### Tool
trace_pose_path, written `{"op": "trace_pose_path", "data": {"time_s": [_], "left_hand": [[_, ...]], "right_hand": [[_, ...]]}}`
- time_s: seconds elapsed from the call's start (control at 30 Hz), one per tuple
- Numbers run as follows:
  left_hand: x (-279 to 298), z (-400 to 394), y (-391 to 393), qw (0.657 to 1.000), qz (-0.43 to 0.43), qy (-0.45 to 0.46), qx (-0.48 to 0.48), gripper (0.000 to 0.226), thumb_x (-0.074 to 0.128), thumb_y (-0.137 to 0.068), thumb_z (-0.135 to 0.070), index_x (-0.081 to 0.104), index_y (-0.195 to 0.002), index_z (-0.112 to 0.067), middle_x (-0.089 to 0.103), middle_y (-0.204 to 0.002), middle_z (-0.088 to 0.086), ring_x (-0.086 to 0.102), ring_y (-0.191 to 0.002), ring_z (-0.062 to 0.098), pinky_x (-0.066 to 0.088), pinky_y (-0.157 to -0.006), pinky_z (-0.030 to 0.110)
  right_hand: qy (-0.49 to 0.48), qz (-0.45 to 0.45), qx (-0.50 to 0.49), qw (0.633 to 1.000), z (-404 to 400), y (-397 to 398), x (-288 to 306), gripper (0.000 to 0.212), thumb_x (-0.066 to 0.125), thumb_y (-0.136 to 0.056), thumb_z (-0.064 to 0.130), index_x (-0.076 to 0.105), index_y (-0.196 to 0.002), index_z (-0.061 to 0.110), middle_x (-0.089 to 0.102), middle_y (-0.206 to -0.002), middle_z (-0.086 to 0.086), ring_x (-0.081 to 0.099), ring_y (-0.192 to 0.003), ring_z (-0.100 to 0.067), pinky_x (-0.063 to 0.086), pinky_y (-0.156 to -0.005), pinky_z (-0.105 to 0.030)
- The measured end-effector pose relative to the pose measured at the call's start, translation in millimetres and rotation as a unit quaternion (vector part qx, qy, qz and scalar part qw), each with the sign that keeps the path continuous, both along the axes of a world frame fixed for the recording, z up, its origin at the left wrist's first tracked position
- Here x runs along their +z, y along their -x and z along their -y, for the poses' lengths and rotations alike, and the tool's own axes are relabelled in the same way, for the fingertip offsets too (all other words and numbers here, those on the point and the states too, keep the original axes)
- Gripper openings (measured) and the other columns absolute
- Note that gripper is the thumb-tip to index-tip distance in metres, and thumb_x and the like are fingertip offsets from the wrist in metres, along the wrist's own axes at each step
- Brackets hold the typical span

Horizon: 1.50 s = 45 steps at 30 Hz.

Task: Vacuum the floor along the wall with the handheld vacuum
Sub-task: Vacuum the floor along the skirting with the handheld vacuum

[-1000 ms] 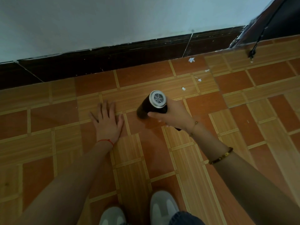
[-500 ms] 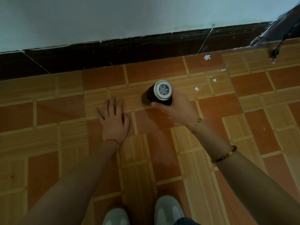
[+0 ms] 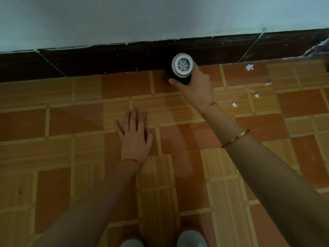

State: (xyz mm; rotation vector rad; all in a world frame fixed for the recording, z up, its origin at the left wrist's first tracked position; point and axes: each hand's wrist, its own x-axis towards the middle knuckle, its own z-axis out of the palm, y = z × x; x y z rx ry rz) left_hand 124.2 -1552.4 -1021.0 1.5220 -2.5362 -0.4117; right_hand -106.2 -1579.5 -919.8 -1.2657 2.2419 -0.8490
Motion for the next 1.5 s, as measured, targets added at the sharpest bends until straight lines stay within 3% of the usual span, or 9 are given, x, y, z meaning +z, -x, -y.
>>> {"op": "trace_pose_path", "data": {"time_s": [0.27, 0.4, 0.53, 0.67, 0.87, 1.0, 1.2, 1.3, 1.5], "left_hand": [[0.1, 0.6, -0.5, 1.000, 0.001, 0.002, 0.001, 0.059, 0.038, -0.096, -0.038, 0.034, -0.153, -0.021, 0.028, -0.162, 0.007, 0.018, -0.152, 0.028, 0.006, -0.118, 0.067], [0.4, 0.6, -0.3, 1.000, -0.002, 0.000, 0.000, 0.059, 0.040, -0.096, -0.036, 0.033, -0.153, -0.022, 0.028, -0.161, 0.006, 0.018, -0.152, 0.028, 0.006, -0.118, 0.067], [0.6, 0.5, -0.7, 1.000, -0.001, -0.002, 0.000, 0.058, 0.042, -0.097, -0.035, 0.033, -0.153, -0.021, 0.028, -0.162, 0.006, 0.017, -0.152, 0.028, 0.006, -0.118, 0.067], [1.6, 0.7, 0.3, 1.000, -0.004, -0.012, 0.003, 0.058, 0.040, -0.097, -0.036, 0.033, -0.153, -0.022, 0.026, -0.162, 0.005, 0.015, -0.153, 0.026, 0.003, -0.119, 0.066], [1.5, 0.3, -0.7, 1.000, -0.004, -0.012, 0.004, 0.058, 0.041, -0.097, -0.036, 0.033, -0.152, -0.023, 0.026, -0.162, 0.005, 0.014, -0.153, 0.027, 0.003, -0.119, 0.066], [1.6, 0.6, -0.7, 1.000, -0.007, -0.011, 0.000, 0.059, 0.040, -0.097, -0.038, 0.032, -0.153, -0.022, 0.025, -0.163, 0.006, 0.014, -0.153, 0.027, 0.002, -0.119, 0.066], [2.8, -0.1, -1.0, 1.000, -0.005, -0.013, 0.000, 0.058, 0.039, -0.097, -0.038, 0.033, -0.152, -0.021, 0.026, -0.162, 0.006, 0.013, -0.153, 0.026, 0.002, -0.119, 0.066], [3.0, -0.3, -0.9, 1.000, -0.005, -0.012, -0.001, 0.058, 0.038, -0.097, -0.039, 0.033, -0.152, -0.021, 0.026, -0.162, 0.006, 0.013, -0.153, 0.026, 0.002, -0.119, 0.066], [3.3, -0.7, -1.3, 1.000, -0.015, -0.013, 0.002, 0.057, 0.036, -0.098, -0.038, 0.033, -0.152, -0.022, 0.026, -0.162, 0.006, 0.014, -0.152, 0.026, 0.001, -0.120, 0.065]], "right_hand": [[0.001, 0.031, 0.085, 0.996, 29.4, -36.3, -11.3, 0.075, 0.069, -0.076, 0.057, 0.045, -0.137, 0.022, 0.064, -0.126, 0.001, 0.060, -0.116, -0.019, 0.052, -0.094, -0.042], [0.015, 0.022, 0.030, 0.999, 23.4, -20.5, -10.2, 0.072, 0.071, -0.078, 0.054, 0.047, -0.136, 0.019, 0.064, -0.126, 0.002, 0.060, -0.116, -0.015, 0.050, -0.094, -0.031], [0.026, 0.005, -0.050, 0.998, 8.4, 8.4, -6.2, 0.071, 0.072, -0.078, 0.052, 0.048, -0.136, 0.018, 0.065, -0.124, 0.000, 0.062, -0.114, -0.019, 0.052, -0.092, -0.035], [0.020, -0.019, -0.069, 0.997, -2.5, 18.7, -3.0, 0.069, 0.072, -0.079, 0.051, 0.047, -0.135, 0.017, 0.067, -0.121, -0.003, 0.063, -0.111, -0.023, 0.053, -0.087, -0.037], [-0.008, 0.054, 0.036, 0.998, -7.7, -3.6, -3.5, 0.071, 0.074, -0.078, 0.049, 0.048, -0.136, 0.018, 0.064, -0.125, 0.004, 0.059, -0.116, -0.011, 0.046, -0.090, -0.019], [-0.023, 0.070, 0.090, 0.993, -15.6, -9.6, -2.7, 0.071, 0.074, -0.078, 0.048, 0.048, -0.138, 0.019, 0.063, -0.128, 0.005, 0.056, -0.120, -0.011, 0.047, -0.098, -0.026], [-0.008, 0.018, -0.008, 1.000, -33.1, 15.1, -0.8, 0.074, 0.073, -0.078, 0.051, 0.045, -0.139, 0.020, 0.065, -0.125, 0.004, 0.059, -0.116, -0.016, 0.052, -0.092, -0.033], [-0.003, 0.008, -0.037, 0.999, -42.8, 24.4, 1.2, 0.075, 0.073, -0.078, 0.049, 0.044, -0.141, 0.018, 0.065, -0.126, 0.001, 0.059, -0.117, -0.017, 0.050, -0.092, -0.031], [-0.055, 0.054, 0.063, 0.995, -65.1, -2.0, 10.0, 0.067, 0.073, -0.078, 0.049, 0.050, -0.134, 0.023, 0.065, -0.121, 0.007, 0.059, -0.112, -0.010, 0.051, -0.094, -0.034]]}}
